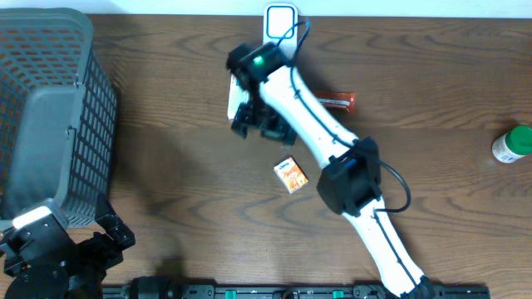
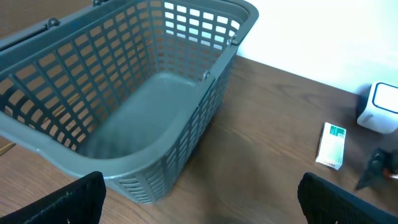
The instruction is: Scan the item barcode
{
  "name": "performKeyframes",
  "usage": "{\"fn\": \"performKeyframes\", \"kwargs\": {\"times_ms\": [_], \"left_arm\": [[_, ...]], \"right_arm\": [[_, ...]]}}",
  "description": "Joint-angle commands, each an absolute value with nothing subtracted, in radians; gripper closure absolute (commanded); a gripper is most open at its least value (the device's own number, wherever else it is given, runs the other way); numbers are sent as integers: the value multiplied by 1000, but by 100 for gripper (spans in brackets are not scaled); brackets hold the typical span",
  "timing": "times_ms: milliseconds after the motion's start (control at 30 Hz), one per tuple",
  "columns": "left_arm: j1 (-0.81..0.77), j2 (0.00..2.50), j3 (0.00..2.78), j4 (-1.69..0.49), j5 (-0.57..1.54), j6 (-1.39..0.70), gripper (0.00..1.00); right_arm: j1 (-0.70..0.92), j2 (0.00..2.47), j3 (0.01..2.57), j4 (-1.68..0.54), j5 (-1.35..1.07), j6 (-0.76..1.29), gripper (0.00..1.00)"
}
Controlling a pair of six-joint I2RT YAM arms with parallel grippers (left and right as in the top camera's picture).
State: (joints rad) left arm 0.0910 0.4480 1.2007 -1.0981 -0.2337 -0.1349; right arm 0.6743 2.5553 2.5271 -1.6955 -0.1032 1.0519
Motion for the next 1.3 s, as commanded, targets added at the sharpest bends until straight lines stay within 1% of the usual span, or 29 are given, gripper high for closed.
{"fn": "performKeyframes", "kwargs": {"times_ms": [0,200,400,467,600,767,900,1167,1233,1267], "left_arm": [[94,450,1195,-1099,-228,-143,0],[94,450,1195,-1099,-228,-143,0],[94,450,1195,-1099,-228,-143,0],[94,450,1195,-1099,-228,-143,0],[94,450,1195,-1099,-228,-143,0],[94,450,1195,-1099,-228,-143,0],[94,450,1195,-1099,-228,-143,0],[94,450,1195,-1099,-228,-143,0],[94,450,1195,-1099,-228,-143,0],[94,450,1195,-1099,-228,-143,0]], "right_arm": [[709,2555,2443,-1699,-57,1279,1],[755,2527,2305,-1699,3,1286,1],[790,2469,2294,-1699,52,1301,1],[794,2449,2293,-1699,104,1331,1],[792,2427,2270,-1699,123,1420,1],[789,2423,2146,-1699,125,1556,1],[789,2423,2064,-1699,125,1605,1],[797,2414,2063,-1666,194,1633,1],[797,2414,2063,-1639,196,1602,1],[795,2414,2063,-1610,200,1547,1]]}}
